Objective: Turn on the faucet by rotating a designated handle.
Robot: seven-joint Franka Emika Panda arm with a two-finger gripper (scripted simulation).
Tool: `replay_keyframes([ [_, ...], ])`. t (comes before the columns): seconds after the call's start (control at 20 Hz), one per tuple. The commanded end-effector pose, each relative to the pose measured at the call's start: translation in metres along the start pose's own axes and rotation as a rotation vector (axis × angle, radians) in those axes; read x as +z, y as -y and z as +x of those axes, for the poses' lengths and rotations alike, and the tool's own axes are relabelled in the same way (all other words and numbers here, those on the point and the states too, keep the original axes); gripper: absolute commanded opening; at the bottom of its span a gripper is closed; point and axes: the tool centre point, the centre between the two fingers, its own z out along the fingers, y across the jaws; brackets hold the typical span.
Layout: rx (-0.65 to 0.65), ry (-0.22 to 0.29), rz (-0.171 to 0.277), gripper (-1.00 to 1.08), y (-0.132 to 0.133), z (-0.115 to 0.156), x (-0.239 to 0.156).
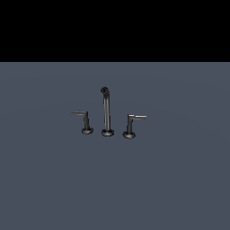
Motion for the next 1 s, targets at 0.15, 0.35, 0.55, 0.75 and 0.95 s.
replay_keyframes([
  [0.15, 0.003, -0.001, 0.007, -1.00, 0.000, 0.001, -0.001],
  [0.35, 0.013, -0.003, 0.029, -1.00, 0.001, 0.003, -0.007],
  [0.55, 0.013, -0.005, 0.032, -1.00, 0.000, 0.003, -0.009],
  [0.75, 0.022, -0.002, 0.039, -1.00, 0.002, 0.006, -0.007],
  [0.95, 0.046, 0.006, 0.061, -1.00, 0.005, 0.016, -0.003],
])
